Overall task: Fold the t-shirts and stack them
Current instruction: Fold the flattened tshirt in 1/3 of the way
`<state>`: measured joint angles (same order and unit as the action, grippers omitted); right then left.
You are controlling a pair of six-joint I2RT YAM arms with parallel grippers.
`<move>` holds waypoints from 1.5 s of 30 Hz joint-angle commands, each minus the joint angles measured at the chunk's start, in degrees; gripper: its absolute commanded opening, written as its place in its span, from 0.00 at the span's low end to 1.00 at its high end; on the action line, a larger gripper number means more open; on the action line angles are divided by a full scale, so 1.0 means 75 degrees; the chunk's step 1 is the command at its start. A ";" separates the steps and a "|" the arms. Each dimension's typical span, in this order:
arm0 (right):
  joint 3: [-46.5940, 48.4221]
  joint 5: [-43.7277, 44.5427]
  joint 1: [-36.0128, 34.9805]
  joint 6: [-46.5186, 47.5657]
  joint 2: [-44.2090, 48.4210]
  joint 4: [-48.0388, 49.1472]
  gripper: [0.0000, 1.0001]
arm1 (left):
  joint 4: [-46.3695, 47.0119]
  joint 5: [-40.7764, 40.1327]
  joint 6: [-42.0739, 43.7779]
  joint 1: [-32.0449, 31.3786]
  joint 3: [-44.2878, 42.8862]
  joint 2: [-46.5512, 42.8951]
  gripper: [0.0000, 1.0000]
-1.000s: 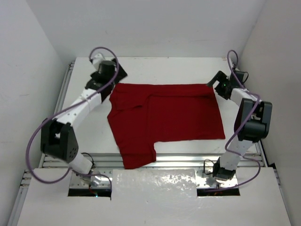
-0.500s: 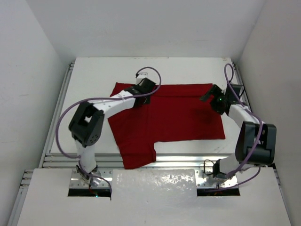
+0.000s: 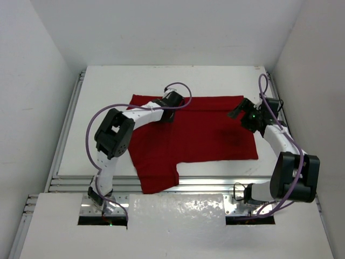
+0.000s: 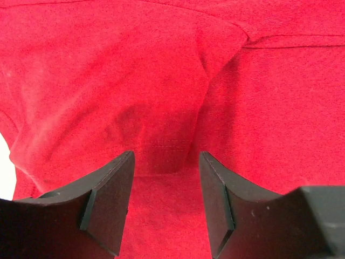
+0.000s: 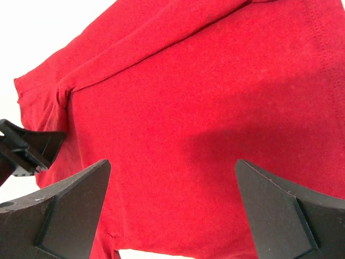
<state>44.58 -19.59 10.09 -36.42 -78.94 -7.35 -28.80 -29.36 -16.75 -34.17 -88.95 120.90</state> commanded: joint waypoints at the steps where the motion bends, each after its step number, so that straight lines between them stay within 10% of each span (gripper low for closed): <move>1: -0.0061 -0.0293 0.0026 0.0099 -0.0057 0.0371 0.99 | 0.0277 -0.0174 0.0300 0.0103 -0.0281 0.0086 0.50; 13: -0.0096 -0.0212 0.0026 0.0169 0.0271 0.0336 0.99 | 0.0148 0.0013 0.0347 0.0314 -0.0398 0.0345 0.00; 23: 0.0080 -0.0340 0.0026 0.0333 0.0259 0.0114 0.99 | -0.0191 0.0515 0.0007 0.0525 -0.0375 -0.0569 0.00; 36: 0.0361 -0.0621 0.0015 0.0661 0.0119 -0.0215 0.98 | -0.0121 0.3819 -0.0145 0.1438 0.0141 -0.1342 0.00; 45: 0.0431 -0.0798 -0.0009 0.0743 -0.0010 -0.0238 0.98 | -0.1117 0.3648 0.0148 0.1697 -0.0561 -0.0289 0.07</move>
<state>45.25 -24.25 10.09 -32.08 -78.89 -9.85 -33.65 -1.61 -16.64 -21.32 -89.84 115.61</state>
